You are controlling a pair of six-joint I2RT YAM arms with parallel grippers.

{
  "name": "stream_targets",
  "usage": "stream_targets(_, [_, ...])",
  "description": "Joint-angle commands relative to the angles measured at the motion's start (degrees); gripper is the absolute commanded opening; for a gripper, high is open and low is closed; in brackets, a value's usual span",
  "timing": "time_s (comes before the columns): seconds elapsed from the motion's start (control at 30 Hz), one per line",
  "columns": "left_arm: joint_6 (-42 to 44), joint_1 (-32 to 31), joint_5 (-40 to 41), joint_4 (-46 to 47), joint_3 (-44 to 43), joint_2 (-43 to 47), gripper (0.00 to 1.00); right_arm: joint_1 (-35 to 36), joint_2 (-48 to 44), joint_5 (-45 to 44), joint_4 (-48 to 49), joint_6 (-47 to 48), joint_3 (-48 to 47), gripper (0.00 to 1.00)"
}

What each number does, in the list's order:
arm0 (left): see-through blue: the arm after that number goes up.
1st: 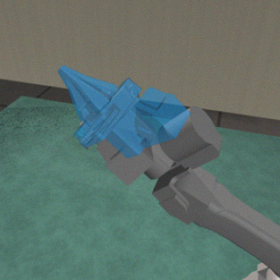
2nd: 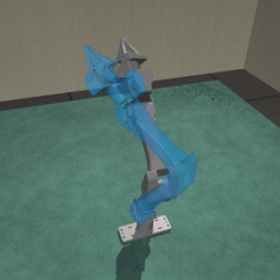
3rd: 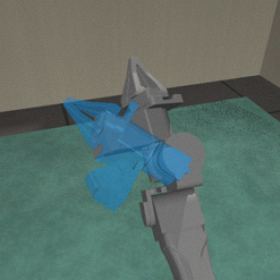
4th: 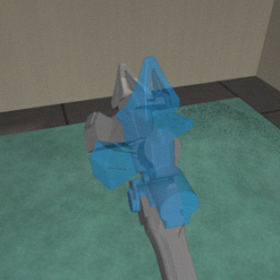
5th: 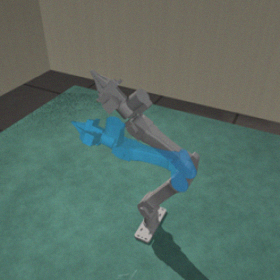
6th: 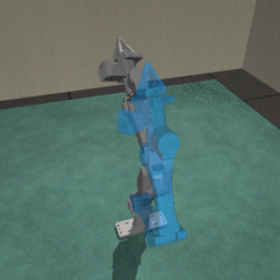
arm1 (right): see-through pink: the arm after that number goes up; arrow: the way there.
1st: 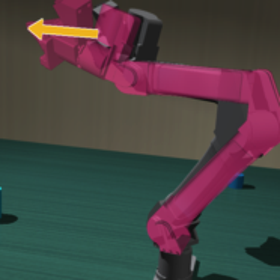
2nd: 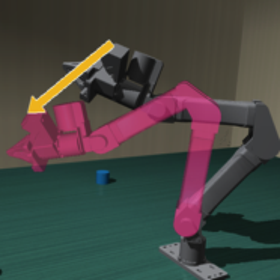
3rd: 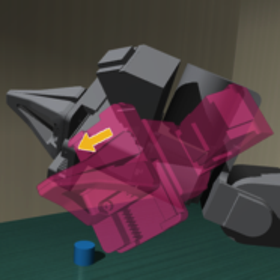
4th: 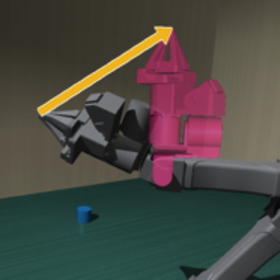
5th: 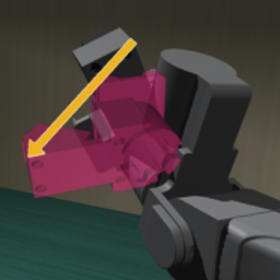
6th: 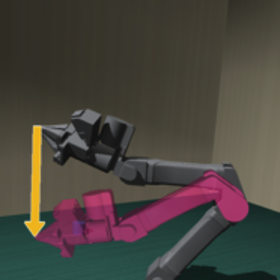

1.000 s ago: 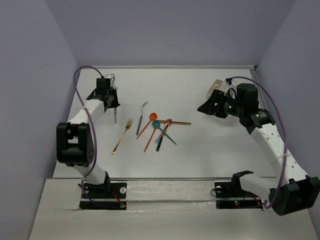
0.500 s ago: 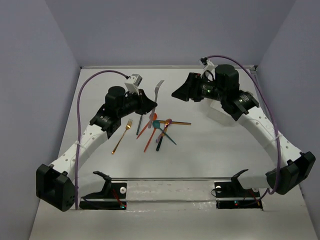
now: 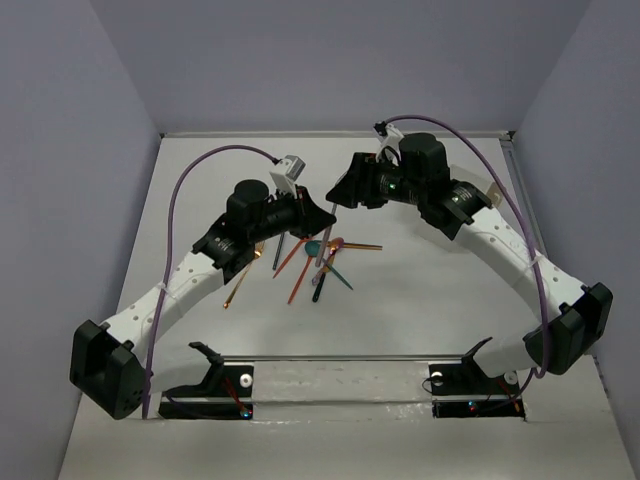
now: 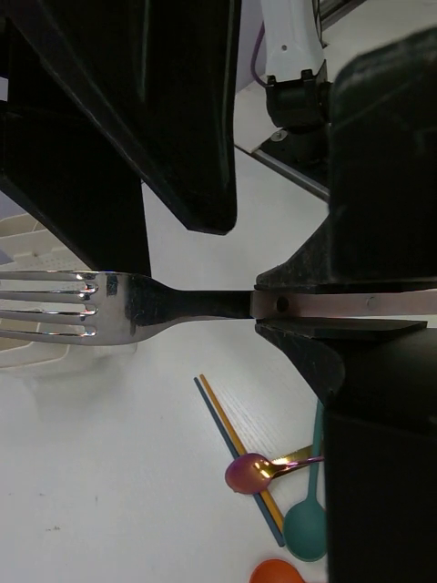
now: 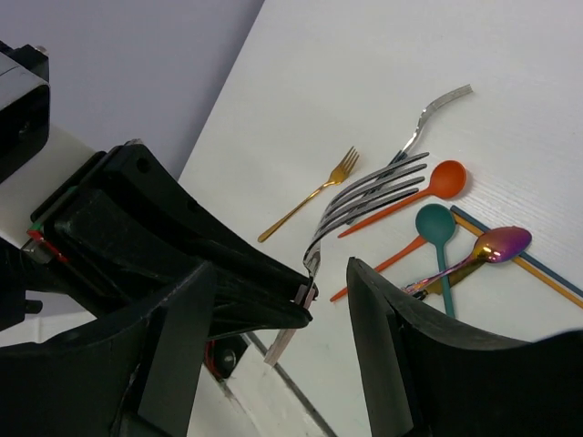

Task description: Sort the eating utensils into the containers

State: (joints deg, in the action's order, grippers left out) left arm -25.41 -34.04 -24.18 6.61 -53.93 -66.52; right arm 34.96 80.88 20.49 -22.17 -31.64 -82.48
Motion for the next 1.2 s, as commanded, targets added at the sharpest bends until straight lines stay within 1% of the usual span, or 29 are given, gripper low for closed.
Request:
stream_targets(0.0, [-0.43, -1.63, -0.07, 4.72, -1.35, -0.36, 0.06, 1.60, 0.15, -4.31, 0.38, 1.84, -2.16, 0.64])
stream_targets(0.13, [-0.26, -2.26, -0.16, 4.55, -1.88, -0.89, 0.06, 1.60, 0.24, -7.03, -0.15, 1.84, -1.64, 0.56])
stream_targets(0.2, [-0.17, -2.78, -0.25, 4.37, -2.32, -1.15, 0.06, 2.13, 0.50, -8.35, -0.59, 1.84, -1.63, 0.47])
stream_targets(0.23, [-0.08, -2.78, -0.16, 4.37, -2.49, -1.24, 0.06, 2.13, 0.68, -8.80, -0.76, 1.84, -1.63, 0.45])
stream_targets(0.37, [0.18, -3.31, -0.16, 4.37, -3.02, -1.33, 0.06, 2.13, 1.38, -9.42, -1.38, 1.67, -1.11, 0.42])
stream_targets(0.4, [0.27, -3.31, -0.16, 4.37, -3.02, -1.42, 0.06, 2.13, 1.30, -9.68, -1.47, 1.58, -0.93, 0.39])
stream_targets(0.53, [0.45, -3.31, -0.42, 4.55, -3.28, -1.68, 0.06, 2.13, 1.47, -11.17, -1.91, 1.75, -0.75, 0.35])
stream_targets(0.67, [0.36, -3.31, -0.95, 5.16, -3.37, -1.94, 0.06, 2.13, 2.61, -11.70, -3.22, 2.28, -1.37, 0.34])
stream_targets(0.7, [0.36, -3.31, -1.21, 5.25, -3.55, -2.03, 0.06, 2.13, 2.70, -11.96, -3.31, 2.46, -1.37, 0.30])
stream_targets(0.8, [0.53, -3.84, -1.22, 4.99, -3.90, -2.30, 0.06, 2.13, 2.79, -12.67, -3.40, 2.37, -1.55, 0.07])
stream_targets(0.87, [0.88, -3.84, -1.13, 4.73, -4.08, -2.47, 0.06, 2.13, 2.53, -13.98, -3.32, 2.28, -1.63, 0.07])
stream_targets(0.9, [1.06, -3.84, -1.13, 4.03, -4.34, -2.65, 0.08, 2.13, 2.18, -15.38, -3.23, 2.28, -1.98, 0.07])
stream_targets(0.97, [1.24, -3.84, -0.17, 2.63, -4.95, -2.82, 0.21, 2.13, 2.09, -17.14, -3.75, 2.72, -2.95, 0.07])
stream_targets(1.0, [1.33, -3.84, 0.36, 2.09, -5.30, -2.74, 0.39, 2.13, 2.17, -19.67, -4.10, 2.98, -4.34, 0.07])
stream_targets(1.07, [1.76, -3.84, 1.07, 1.21, -5.48, -2.56, 0.57, 2.13, 2.18, -22.84, -4.72, 4.21, -5.93, 0.07])
stream_targets(1.1, [2.11, -3.84, 1.24, 0.60, -5.57, -2.21, 0.73, 2.13, 2.26, -25.74, -4.81, 4.83, -6.72, 0.07])
stream_targets(1.17, [2.73, -3.84, 1.95, -0.37, -5.48, -1.60, 0.83, 2.13, 2.96, -28.65, -5.16, 6.41, -9.80, 0.07])
